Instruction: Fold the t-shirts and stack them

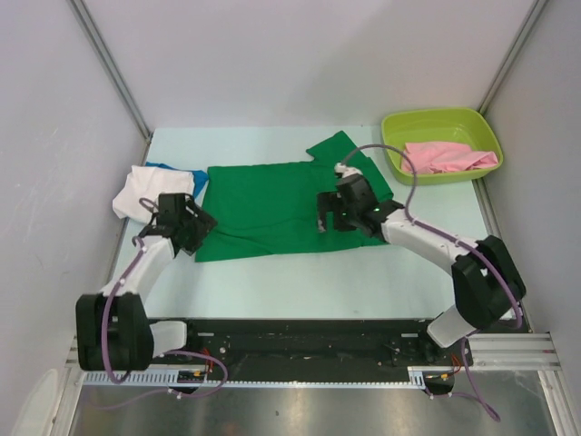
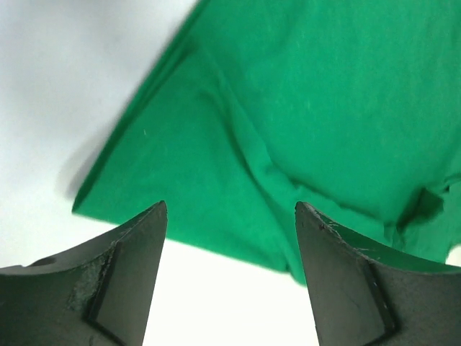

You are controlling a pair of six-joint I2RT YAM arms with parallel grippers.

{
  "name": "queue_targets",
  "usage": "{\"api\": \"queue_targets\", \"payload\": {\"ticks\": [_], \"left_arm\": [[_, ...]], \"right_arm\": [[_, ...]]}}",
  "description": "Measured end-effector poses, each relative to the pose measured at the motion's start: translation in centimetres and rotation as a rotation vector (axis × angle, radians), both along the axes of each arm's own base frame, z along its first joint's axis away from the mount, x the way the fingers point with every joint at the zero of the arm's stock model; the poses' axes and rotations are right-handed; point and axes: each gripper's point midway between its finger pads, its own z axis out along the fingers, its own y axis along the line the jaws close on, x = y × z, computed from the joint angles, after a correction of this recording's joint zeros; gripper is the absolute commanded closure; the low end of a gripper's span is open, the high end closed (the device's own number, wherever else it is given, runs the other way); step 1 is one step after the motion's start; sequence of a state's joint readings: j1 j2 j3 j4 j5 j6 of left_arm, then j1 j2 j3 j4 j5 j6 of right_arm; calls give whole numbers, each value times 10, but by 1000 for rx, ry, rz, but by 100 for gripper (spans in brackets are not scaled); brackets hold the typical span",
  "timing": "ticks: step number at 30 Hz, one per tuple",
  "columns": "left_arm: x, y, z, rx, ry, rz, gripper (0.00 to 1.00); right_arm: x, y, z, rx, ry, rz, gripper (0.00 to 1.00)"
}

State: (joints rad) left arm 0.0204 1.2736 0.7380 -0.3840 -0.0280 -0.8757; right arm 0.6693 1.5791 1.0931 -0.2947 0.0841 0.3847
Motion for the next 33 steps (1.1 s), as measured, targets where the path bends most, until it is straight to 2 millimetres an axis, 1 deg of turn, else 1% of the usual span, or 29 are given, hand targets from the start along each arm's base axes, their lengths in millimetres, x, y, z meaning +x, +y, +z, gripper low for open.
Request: {"api": "queue_targets", "payload": {"ticks": [1,3,4,5,6,8,9,10,12,14,16,18,21,25,29,33], "left_arm": [[-6,-5,3,-7,-16,-19,24],[-20,-11,4,-26,-32,-45,26],[-28,-13,3,-33,-35,-53,26],[-36,-14,1,-38,-35,-59,27],[-44,-15,-2,-43,-33,-63,28],[-57,-17,-7,-49,-31,-68,31],[-62,-18,-10,-54,-28,-70,34],[-66,-19,-14,-59,-23,-74,35],[-75,-20,-26,-65,6,-75,38],[-82,-20,-36,-69,40,-76,40],[-86,-21,-44,-72,65,-75,43],[-87,-21,-49,-75,77,-71,44],[-87,-20,-53,-76,76,-56,43],[-82,-14,-52,-59,57,-19,44],[-78,-7,-50,-37,37,26,44],[-74,-3,-55,-28,51,59,44]], "right_arm": [[3,-16,-2,-10,6,-44,0],[7,-60,-12,-25,27,-166,1],[5,-83,-18,-31,47,-229,0],[2,-100,-23,-36,62,-277,0],[0,-127,-29,-38,79,-356,0],[-7,-159,-36,-44,96,-454,0],[-11,-171,-40,-50,107,-491,0],[-13,-178,-42,-54,115,-511,0],[-15,-187,-45,-60,128,-539,0],[-15,-188,-46,-60,130,-544,0],[-14,-190,-46,-58,128,-549,0],[-15,-192,-48,-56,131,-559,0],[-17,-199,-54,-56,142,-584,0],[-18,-205,-60,-43,148,-610,0],[-16,-204,-61,-22,143,-617,0],[-12,-203,-59,-5,131,-619,0]]}}
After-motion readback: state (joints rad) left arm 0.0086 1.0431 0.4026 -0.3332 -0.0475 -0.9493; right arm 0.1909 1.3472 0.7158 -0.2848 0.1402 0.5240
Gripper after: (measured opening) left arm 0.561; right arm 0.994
